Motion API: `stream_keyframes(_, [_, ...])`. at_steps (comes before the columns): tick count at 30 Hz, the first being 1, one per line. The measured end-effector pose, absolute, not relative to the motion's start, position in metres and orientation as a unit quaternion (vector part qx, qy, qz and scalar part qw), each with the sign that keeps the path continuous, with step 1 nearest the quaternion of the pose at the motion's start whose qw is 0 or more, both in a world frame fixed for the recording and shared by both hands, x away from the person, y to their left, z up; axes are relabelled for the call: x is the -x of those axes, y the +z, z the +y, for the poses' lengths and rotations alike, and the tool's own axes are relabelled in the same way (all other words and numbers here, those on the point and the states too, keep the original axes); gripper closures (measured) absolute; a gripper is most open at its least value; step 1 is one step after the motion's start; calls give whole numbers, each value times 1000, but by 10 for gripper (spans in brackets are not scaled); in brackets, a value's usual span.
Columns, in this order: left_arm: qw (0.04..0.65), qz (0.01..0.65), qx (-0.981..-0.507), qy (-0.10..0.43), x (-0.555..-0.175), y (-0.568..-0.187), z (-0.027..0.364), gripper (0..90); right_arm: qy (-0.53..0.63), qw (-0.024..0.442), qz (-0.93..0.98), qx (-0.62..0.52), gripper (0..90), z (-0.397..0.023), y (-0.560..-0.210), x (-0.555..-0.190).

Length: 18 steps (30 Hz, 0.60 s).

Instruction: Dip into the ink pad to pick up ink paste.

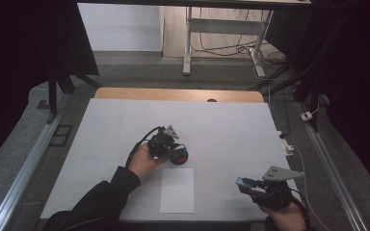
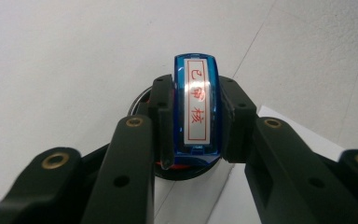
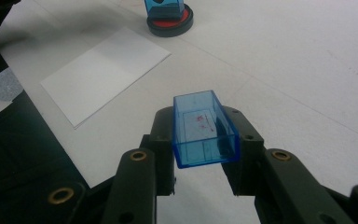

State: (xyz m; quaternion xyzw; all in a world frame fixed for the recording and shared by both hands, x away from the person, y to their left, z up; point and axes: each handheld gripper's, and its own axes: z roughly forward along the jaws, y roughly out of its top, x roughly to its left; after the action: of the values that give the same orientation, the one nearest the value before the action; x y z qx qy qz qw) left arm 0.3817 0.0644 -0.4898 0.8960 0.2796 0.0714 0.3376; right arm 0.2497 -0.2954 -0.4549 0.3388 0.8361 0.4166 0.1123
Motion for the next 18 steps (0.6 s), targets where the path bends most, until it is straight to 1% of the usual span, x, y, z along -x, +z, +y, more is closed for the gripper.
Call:
stream_keyframes(15, [309, 257, -908, 119, -371, -488, 53, 700, 411, 113, 839, -340, 677, -295, -455, -250])
stream_keyframes(18, [307, 259, -908, 119, -371, -488, 52, 700, 411, 113, 839, -340, 677, -295, -455, -250])
